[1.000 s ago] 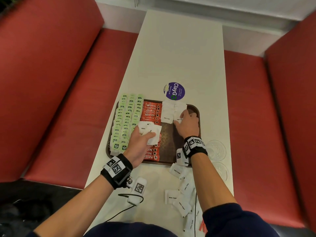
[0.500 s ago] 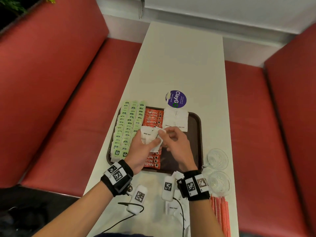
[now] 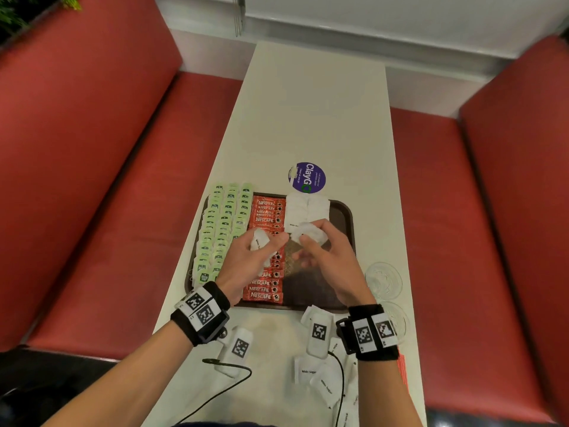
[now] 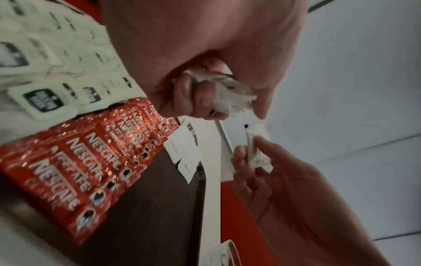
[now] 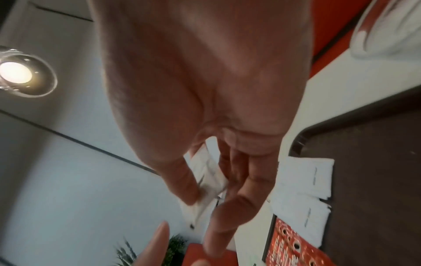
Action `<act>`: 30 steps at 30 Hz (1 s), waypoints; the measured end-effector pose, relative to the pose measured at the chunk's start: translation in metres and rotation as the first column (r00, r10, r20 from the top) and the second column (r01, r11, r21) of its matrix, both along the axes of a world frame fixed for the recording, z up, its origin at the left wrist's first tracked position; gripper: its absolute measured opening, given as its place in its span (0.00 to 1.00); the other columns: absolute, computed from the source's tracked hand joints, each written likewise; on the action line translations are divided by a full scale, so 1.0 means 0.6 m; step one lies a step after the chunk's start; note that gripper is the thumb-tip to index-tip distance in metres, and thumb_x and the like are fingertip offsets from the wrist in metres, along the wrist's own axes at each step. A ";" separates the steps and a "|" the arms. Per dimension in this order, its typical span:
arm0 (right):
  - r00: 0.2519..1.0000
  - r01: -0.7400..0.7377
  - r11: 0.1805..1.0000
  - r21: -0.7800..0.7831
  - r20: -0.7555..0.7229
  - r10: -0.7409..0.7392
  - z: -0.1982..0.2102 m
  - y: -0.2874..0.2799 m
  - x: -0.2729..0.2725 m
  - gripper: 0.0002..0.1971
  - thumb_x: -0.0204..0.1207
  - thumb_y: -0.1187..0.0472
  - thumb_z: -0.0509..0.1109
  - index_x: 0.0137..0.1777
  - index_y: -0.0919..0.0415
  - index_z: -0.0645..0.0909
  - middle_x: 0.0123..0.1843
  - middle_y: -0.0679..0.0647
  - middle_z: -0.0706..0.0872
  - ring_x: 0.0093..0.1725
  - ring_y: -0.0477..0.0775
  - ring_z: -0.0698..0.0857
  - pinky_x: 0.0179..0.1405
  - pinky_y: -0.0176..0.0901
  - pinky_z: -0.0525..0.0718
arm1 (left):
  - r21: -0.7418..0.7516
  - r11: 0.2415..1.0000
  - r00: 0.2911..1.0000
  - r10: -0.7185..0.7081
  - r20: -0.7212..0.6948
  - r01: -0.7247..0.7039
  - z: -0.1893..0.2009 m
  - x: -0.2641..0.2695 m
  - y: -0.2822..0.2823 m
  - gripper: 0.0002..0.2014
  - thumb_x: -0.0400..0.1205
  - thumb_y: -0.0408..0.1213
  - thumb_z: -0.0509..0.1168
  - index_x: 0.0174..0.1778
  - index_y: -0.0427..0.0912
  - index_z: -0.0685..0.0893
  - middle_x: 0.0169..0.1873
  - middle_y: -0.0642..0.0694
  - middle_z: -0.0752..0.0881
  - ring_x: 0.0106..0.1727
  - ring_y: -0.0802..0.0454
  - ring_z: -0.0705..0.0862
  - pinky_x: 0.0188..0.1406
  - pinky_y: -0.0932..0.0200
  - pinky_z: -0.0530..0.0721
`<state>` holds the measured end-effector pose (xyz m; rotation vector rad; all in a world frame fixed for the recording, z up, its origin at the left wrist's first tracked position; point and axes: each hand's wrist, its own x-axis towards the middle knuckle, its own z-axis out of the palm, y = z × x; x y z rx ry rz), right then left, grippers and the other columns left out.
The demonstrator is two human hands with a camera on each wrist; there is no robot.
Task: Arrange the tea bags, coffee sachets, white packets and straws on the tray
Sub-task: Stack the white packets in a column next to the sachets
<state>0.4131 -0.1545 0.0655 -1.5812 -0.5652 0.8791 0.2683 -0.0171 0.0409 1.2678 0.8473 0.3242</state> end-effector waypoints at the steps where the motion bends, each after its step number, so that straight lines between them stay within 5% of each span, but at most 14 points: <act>1: 0.998 -0.046 0.998 -0.030 0.052 0.047 0.005 -0.001 0.003 0.07 0.91 0.58 0.73 0.64 0.58 0.85 0.51 0.58 0.95 0.45 0.61 0.96 0.43 0.48 0.93 | 0.051 0.998 1.000 -0.030 0.004 0.029 0.000 0.004 0.004 0.22 0.80 0.62 0.78 0.53 0.46 0.90 0.41 0.42 0.88 0.41 0.51 0.84 0.39 0.59 0.81; 6: 0.989 -0.058 0.994 -0.093 0.130 0.070 0.001 -0.002 0.011 0.15 0.84 0.53 0.82 0.66 0.54 0.86 0.52 0.51 0.96 0.48 0.55 0.96 0.50 0.53 0.96 | 0.198 0.974 0.994 -0.114 -0.002 0.112 0.004 0.020 0.010 0.09 0.83 0.51 0.79 0.52 0.50 0.93 0.49 0.55 0.92 0.49 0.58 0.89 0.43 0.70 0.83; 12: 0.986 0.072 0.996 0.052 -0.151 -0.063 -0.040 -0.016 0.013 0.12 0.85 0.66 0.79 0.66 0.66 0.88 0.60 0.62 0.95 0.60 0.65 0.95 0.66 0.58 0.93 | 0.075 0.997 0.999 -0.030 0.038 0.027 -0.021 0.018 0.007 0.09 0.83 0.50 0.79 0.54 0.51 0.94 0.54 0.52 0.94 0.58 0.50 0.91 0.55 0.55 0.88; 18: 0.976 0.175 0.985 -0.009 -0.129 -0.175 -0.082 0.003 0.021 0.08 0.85 0.65 0.79 0.62 0.63 0.92 0.54 0.65 0.95 0.52 0.61 0.93 0.65 0.62 0.93 | -0.032 0.998 0.998 0.063 -0.006 -0.063 -0.037 0.017 0.003 0.07 0.86 0.45 0.77 0.53 0.47 0.93 0.38 0.57 0.88 0.35 0.64 0.84 0.28 0.70 0.79; 21: 0.986 0.137 0.989 -0.052 -0.085 -0.141 -0.097 0.019 0.025 0.06 0.87 0.63 0.78 0.61 0.60 0.91 0.57 0.59 0.95 0.61 0.64 0.94 0.68 0.65 0.92 | -0.031 0.995 0.995 0.099 -0.019 -0.100 -0.037 0.018 0.004 0.03 0.87 0.42 0.76 0.51 0.48 0.94 0.43 0.53 0.90 0.35 0.65 0.86 0.28 0.69 0.81; 25: 0.979 0.094 0.995 -0.041 -0.178 -0.100 -0.102 0.028 0.021 0.09 0.89 0.63 0.76 0.65 0.64 0.86 0.57 0.62 0.96 0.58 0.62 0.95 0.66 0.58 0.93 | -0.024 0.990 0.990 0.138 -0.041 -0.139 -0.038 0.019 0.012 0.02 0.87 0.45 0.76 0.50 0.54 0.93 0.51 0.47 0.95 0.46 0.53 0.90 0.35 0.62 0.83; 30: 0.970 0.161 0.986 -0.050 -0.174 -0.167 -0.114 0.029 0.028 0.11 0.87 0.65 0.78 0.66 0.64 0.85 0.55 0.61 0.97 0.55 0.61 0.95 0.65 0.57 0.94 | -0.106 0.981 0.986 0.158 -0.058 -0.163 -0.033 0.011 0.014 0.14 0.86 0.50 0.76 0.59 0.43 0.90 0.37 0.53 0.90 0.32 0.61 0.85 0.26 0.67 0.79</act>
